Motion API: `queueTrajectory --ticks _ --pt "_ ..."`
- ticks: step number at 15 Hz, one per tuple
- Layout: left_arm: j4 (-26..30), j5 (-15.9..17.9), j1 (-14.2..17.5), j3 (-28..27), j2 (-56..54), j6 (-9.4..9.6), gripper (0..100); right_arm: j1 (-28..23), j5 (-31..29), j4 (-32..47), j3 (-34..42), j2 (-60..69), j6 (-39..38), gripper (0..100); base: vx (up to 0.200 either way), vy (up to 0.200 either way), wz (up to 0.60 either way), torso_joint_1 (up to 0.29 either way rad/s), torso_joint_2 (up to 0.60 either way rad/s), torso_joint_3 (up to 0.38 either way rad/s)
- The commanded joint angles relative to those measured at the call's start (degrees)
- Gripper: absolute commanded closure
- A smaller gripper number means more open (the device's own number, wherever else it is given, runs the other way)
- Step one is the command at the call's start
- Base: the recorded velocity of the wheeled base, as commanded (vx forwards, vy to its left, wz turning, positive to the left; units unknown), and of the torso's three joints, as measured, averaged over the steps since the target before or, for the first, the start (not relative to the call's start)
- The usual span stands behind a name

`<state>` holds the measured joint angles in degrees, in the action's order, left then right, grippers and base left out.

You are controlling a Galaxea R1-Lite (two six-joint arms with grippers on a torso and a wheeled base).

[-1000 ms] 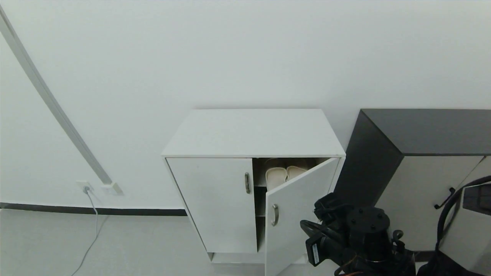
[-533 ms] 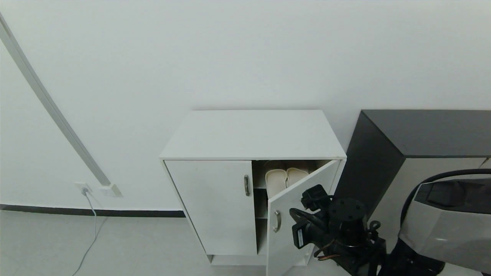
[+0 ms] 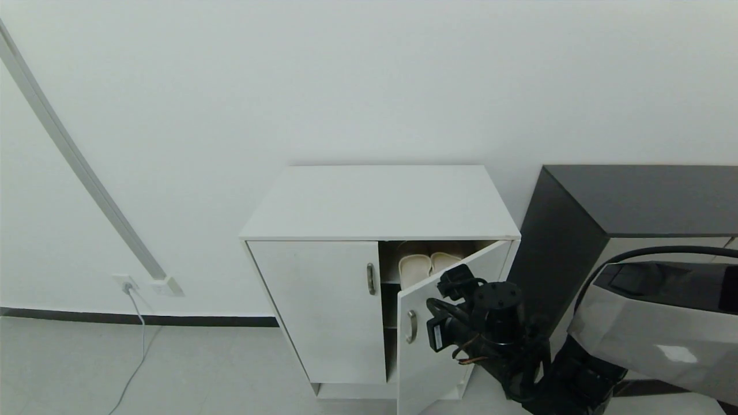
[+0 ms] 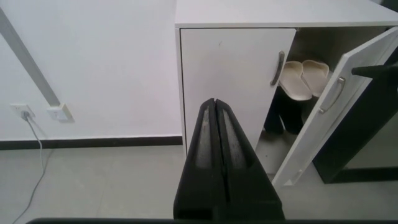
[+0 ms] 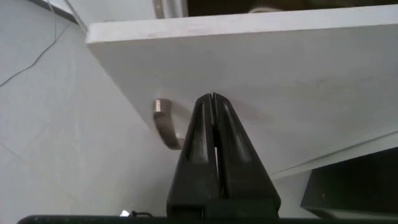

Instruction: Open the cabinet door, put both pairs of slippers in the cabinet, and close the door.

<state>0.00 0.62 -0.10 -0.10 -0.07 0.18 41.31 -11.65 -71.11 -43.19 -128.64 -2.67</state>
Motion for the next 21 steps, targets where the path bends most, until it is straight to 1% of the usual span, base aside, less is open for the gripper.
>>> queueTrajectory --ticks 1,5,7,14,21 --pt "0.0 0.0 0.0 0.0 0.1 -0.01 100 -0.8 0.5 0.4 -1.9 -0.7 0.0 100 0.0 0.0 0.0 0.0 0.0 0.0" --pt "0.0 0.0 0.0 0.0 0.1 -0.01 100 -1.7 1.2 1.3 -3.2 -2.2 -0.1 100 0.0 0.0 0.0 0.0 0.0 0.0" --pt "0.0 0.0 0.0 0.0 0.1 -0.01 100 -1.7 1.2 1.8 -6.5 -3.7 -0.1 100 0.0 0.0 0.0 0.0 0.0 0.0" --pt "0.0 0.0 0.0 0.0 0.1 -0.01 100 -2.5 1.3 7.5 -12.4 -4.2 -0.1 100 0.0 0.0 0.0 0.0 0.0 0.0" --pt "0.0 0.0 0.0 0.0 0.1 -0.01 100 -3.6 1.3 10.6 -19.0 -7.4 -0.1 100 0.0 0.0 0.0 0.0 0.0 0.0"
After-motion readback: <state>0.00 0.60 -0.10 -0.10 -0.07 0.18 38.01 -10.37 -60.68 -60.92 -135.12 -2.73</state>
